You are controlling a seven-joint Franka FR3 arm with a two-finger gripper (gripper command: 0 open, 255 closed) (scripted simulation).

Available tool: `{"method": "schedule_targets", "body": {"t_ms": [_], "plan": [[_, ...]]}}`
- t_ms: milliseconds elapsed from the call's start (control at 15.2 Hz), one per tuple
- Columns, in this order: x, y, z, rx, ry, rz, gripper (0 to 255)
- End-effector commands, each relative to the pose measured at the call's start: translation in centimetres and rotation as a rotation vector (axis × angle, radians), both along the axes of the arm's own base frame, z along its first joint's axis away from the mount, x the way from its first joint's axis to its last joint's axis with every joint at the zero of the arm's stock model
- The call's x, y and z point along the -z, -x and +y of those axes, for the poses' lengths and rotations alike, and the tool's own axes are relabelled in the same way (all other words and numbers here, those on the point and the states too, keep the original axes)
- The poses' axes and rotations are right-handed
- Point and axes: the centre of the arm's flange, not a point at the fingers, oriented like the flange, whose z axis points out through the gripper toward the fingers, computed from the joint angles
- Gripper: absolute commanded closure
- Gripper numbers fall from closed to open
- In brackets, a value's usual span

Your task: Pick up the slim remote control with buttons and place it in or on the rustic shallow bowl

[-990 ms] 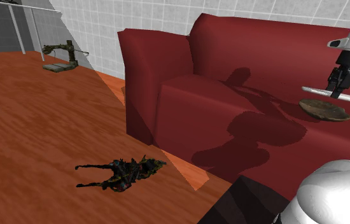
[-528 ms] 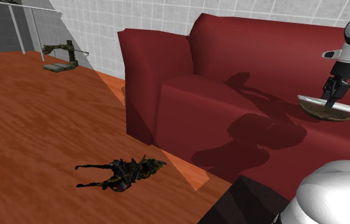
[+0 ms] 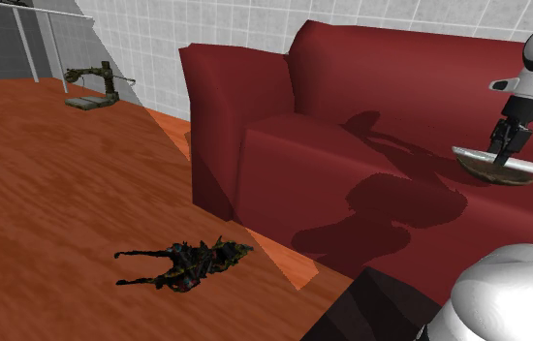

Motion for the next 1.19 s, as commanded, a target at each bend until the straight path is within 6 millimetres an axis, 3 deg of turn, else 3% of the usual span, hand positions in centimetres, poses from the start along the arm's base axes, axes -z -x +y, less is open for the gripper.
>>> {"method": "schedule_targets", "body": {"t_ms": [0,330,594,1122], "plan": [[0.1,0.0,0.0,0.000,-0.002,0.001,0],[0.1,0.0,0.0,0.000,-0.002,0.001,0],[-4.9,-0.1,0.0,0.000,-0.002,0.001,0],[-4.9,-0.1,0.0,0.000,-0.002,0.001,0]]}}
